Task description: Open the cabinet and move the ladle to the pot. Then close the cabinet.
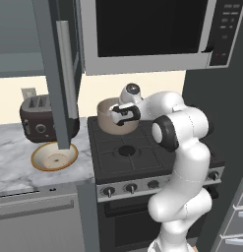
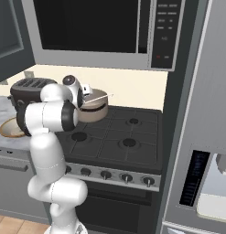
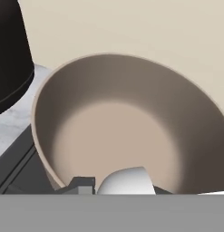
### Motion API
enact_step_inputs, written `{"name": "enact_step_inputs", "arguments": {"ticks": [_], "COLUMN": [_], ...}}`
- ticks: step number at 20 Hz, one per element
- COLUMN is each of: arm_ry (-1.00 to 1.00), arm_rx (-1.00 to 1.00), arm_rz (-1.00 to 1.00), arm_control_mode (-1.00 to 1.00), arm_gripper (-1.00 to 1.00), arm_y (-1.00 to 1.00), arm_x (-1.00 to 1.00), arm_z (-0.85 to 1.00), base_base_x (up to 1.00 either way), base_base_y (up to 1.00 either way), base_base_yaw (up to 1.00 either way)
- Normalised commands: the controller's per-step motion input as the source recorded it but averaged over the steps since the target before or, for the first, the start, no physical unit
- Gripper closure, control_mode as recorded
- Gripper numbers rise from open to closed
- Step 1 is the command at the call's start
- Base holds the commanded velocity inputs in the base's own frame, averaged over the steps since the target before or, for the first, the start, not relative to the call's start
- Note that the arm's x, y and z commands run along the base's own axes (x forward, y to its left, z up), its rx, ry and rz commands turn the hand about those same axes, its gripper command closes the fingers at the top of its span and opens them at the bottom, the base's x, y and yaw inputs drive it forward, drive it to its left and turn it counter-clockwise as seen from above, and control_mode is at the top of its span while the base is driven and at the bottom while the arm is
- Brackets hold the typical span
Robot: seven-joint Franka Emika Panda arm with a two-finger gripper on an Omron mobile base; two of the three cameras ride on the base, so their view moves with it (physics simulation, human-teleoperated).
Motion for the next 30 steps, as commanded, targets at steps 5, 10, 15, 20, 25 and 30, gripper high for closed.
{"name": "enact_step_inputs", "arguments": {"ticks": [5, 10, 15, 20, 25, 30], "arm_ry": [0.00, 0.01, 0.02, 0.00, -0.01, 0.00], "arm_rx": [0.00, 0.00, 0.00, 0.00, 0.00, 0.00], "arm_rz": [0.00, 0.00, 0.00, 0.00, 0.00, 0.00], "arm_control_mode": [-1.00, -1.00, -1.00, -1.00, -1.00, -1.00], "arm_gripper": [1.00, 1.00, 1.00, 1.00, 1.00, 1.00], "arm_y": [0.00, 0.01, 0.00, 0.07, 0.00, 0.00], "arm_x": [0.00, 0.02, 0.14, 0.27, 0.24, 0.14], "arm_z": [0.01, 0.06, 0.00, 0.00, 0.00, 0.00], "base_base_x": [0.00, 0.00, 0.00, 0.00, 0.00, 0.00], "base_base_y": [0.00, 0.00, 0.00, 0.00, 0.00, 0.00], "base_base_yaw": [0.00, 0.00, 0.00, 0.00, 0.00, 0.00]}}
